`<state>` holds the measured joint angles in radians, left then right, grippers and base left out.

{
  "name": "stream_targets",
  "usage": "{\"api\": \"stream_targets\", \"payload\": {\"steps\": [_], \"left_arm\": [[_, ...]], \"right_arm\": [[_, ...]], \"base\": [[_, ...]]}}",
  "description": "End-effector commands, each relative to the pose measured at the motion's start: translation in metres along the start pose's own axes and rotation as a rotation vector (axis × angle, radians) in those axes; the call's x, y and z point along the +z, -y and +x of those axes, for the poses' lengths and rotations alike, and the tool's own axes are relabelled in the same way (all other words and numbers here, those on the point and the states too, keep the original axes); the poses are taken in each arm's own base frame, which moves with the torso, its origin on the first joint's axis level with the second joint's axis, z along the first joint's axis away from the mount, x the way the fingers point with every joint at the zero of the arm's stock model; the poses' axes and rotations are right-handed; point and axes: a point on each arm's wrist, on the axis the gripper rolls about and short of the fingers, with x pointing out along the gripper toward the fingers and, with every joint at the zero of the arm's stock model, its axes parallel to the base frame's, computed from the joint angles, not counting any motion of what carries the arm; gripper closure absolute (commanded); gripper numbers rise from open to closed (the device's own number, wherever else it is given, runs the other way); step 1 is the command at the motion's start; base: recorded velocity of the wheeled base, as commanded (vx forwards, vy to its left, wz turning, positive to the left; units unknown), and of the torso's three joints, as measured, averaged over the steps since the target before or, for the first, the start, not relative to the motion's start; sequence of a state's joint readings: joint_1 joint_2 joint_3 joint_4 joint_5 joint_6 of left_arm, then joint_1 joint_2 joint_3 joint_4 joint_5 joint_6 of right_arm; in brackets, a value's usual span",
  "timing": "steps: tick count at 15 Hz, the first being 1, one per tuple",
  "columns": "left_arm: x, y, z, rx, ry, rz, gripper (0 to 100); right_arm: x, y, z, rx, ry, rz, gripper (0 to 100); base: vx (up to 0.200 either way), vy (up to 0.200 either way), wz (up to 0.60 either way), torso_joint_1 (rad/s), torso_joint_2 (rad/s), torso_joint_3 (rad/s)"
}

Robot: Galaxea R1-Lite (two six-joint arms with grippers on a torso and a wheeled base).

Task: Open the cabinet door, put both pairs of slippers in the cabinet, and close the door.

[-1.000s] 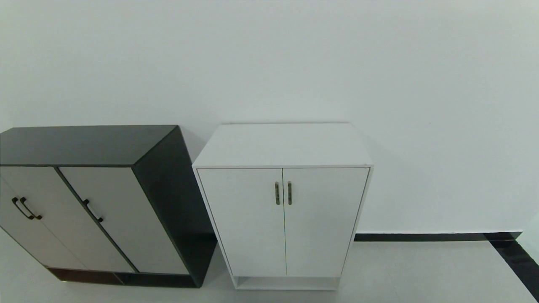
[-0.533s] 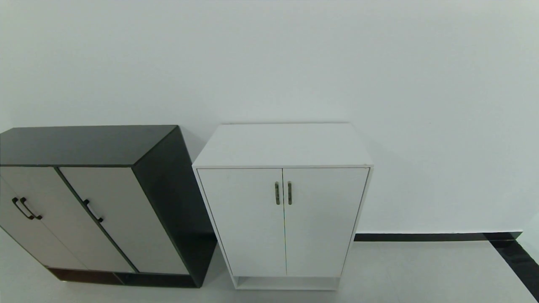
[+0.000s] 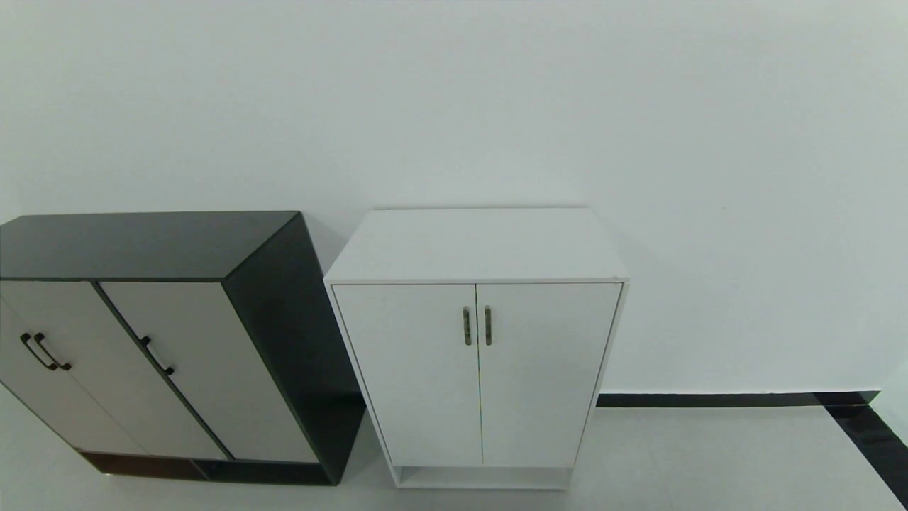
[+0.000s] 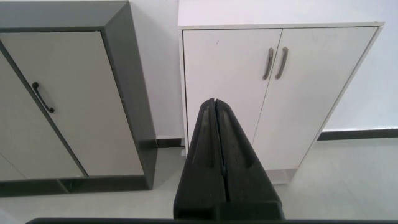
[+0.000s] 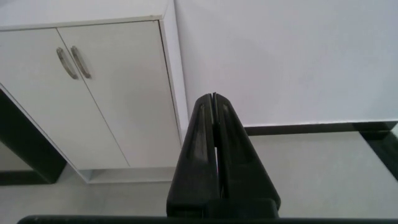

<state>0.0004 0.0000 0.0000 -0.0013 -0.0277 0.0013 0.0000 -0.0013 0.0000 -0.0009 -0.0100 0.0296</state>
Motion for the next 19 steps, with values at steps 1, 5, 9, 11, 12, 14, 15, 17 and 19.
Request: {"api": "stream_targets", "payload": {"steps": [1, 5, 9, 11, 12, 14, 15, 17, 19], "left_arm": [[0.0001, 0.0, 0.0001, 0.001, -0.001, 0.0, 100], [0.0001, 0.0, 0.0001, 0.001, -0.001, 0.0, 100], [0.0001, 0.0, 0.0001, 0.001, -0.001, 0.0, 100], [0.0001, 0.0, 0.0001, 0.001, -0.001, 0.0, 100], [0.0001, 0.0, 0.0001, 0.001, -0.001, 0.0, 100], [0.0001, 0.0, 0.0001, 0.001, -0.001, 0.0, 100], [0.0001, 0.0, 0.0001, 0.001, -0.001, 0.0, 100], [0.0, 0.0, 0.0, 0.001, 0.0, 0.0, 100], [0.0001, 0.0, 0.0001, 0.001, -0.001, 0.0, 100]], "right_arm": [[0.0001, 0.0, 0.0001, 0.001, -0.001, 0.004, 100], [0.0001, 0.0, 0.0001, 0.001, -0.001, 0.006, 100], [0.0001, -0.0001, 0.0001, 0.002, -0.001, 0.0, 100], [0.0001, -0.0001, 0.0001, 0.002, -0.001, -0.005, 100], [-0.0001, -0.0001, 0.0001, 0.002, -0.002, -0.008, 100], [-0.0001, -0.0001, 0.0001, 0.002, -0.002, -0.014, 100], [-0.0001, -0.0001, 0.0001, 0.002, -0.002, -0.014, 100], [-0.0001, -0.0001, 0.0001, 0.002, -0.002, -0.017, 100], [-0.0001, -0.0001, 0.0001, 0.002, -0.002, -0.017, 100]], "base": [[0.0, 0.0, 0.0, 0.0, 0.0, 0.0], [0.0, 0.0, 0.0, 0.0, 0.0, 0.0], [0.0, 0.0, 0.0, 0.0, 0.0, 0.0], [0.0, 0.0, 0.0, 0.0, 0.0, 0.0], [0.0, 0.0, 0.0, 0.0, 0.0, 0.0], [0.0, 0.0, 0.0, 0.0, 0.0, 0.0], [0.0, 0.0, 0.0, 0.0, 0.0, 0.0], [0.0, 0.0, 0.0, 0.0, 0.0, 0.0], [0.0, 0.0, 0.0, 0.0, 0.0, 0.0]]}}
